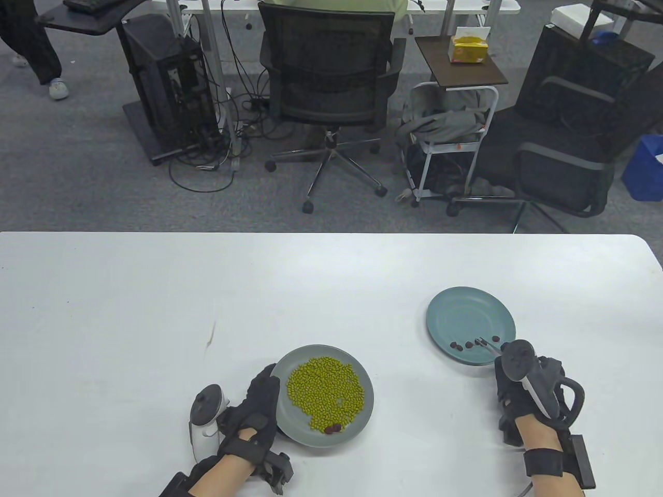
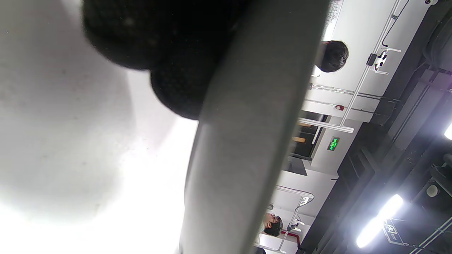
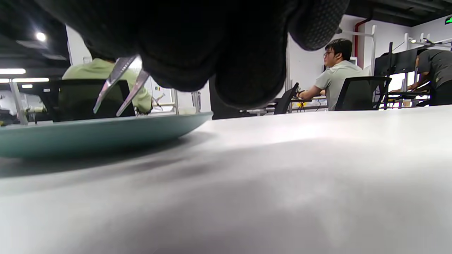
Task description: Pick cranberries with tweezers into plate
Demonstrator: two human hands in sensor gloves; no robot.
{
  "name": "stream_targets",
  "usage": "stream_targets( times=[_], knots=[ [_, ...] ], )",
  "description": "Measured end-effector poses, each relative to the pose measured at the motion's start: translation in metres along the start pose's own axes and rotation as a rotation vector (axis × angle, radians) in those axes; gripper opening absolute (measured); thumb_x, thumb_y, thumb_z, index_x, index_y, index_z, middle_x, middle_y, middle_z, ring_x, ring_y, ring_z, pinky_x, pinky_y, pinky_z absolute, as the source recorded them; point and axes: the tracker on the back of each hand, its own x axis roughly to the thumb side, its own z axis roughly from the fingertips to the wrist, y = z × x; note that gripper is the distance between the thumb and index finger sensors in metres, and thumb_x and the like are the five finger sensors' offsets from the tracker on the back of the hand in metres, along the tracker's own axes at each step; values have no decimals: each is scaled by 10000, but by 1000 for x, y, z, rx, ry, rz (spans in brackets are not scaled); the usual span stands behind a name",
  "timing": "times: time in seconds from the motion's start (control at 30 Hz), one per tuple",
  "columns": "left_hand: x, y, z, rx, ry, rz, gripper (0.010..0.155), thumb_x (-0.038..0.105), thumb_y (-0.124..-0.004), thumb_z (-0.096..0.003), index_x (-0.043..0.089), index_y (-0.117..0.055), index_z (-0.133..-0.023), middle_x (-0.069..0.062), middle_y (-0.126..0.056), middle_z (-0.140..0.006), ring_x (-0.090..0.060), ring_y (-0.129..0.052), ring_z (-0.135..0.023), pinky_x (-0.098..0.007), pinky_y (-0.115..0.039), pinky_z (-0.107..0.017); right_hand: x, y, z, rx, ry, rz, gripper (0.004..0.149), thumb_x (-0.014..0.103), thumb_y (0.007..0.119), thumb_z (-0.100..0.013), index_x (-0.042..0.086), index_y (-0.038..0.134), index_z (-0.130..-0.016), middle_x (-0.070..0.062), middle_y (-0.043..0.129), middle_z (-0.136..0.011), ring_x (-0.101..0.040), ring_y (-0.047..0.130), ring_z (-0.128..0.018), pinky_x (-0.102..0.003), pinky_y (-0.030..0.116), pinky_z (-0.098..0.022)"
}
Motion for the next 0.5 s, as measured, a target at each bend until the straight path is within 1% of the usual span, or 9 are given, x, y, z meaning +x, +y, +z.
stream_targets(
  times=[0.1,0.17,0.27,0.3,0.5],
  knots=[
    [0,0,0,1,-1,7,635,525,-574,-533,224,-321,-1032,-61,-650,-941,-261,-1042,-447,-330,-905,-262,0,-16,3,-54,-13,-105,492,510,685,-386,332,755,-839,169,881,-564,-130,893,-626,-474,514,-736],
    [1,0,0,3,-4,6,636,526,-573,-533,224,-320,-1032,-59,-649,-942,-259,-1042,-448,-328,-906,-263,3,-30,9,-101,-51,-181,491,516,692,-383,337,756,-836,172,880,-561,-126,893,-624,-474,514,-737],
    [1,0,0,2,-2,19,636,527,-572,-533,226,-318,-1032,-57,-649,-943,-258,-1042,-449,-327,-907,-263,10,-44,18,-159,-127,-212,490,527,699,-380,348,757,-832,179,880,-563,-120,893,-631,-471,513,-741],
    [1,0,0,1,-1,26,636,528,-571,-533,226,-318,-1032,-58,-648,-943,-258,-1042,-449,-327,-906,-264,12,-46,20,-177,-130,-214,490,529,704,-377,348,762,-828,179,883,-559,-119,896,-627,-472,517,-739],
    [2,-2,1,-6,-6,33,635,528,-570,-534,226,-318,-1032,-56,-649,-942,-256,-1043,-449,-326,-907,-264,35,-50,37,-202,-252,-199,484,533,716,-371,353,772,-817,182,886,-548,-115,900,-621,-469,521,-739]
  ],
)
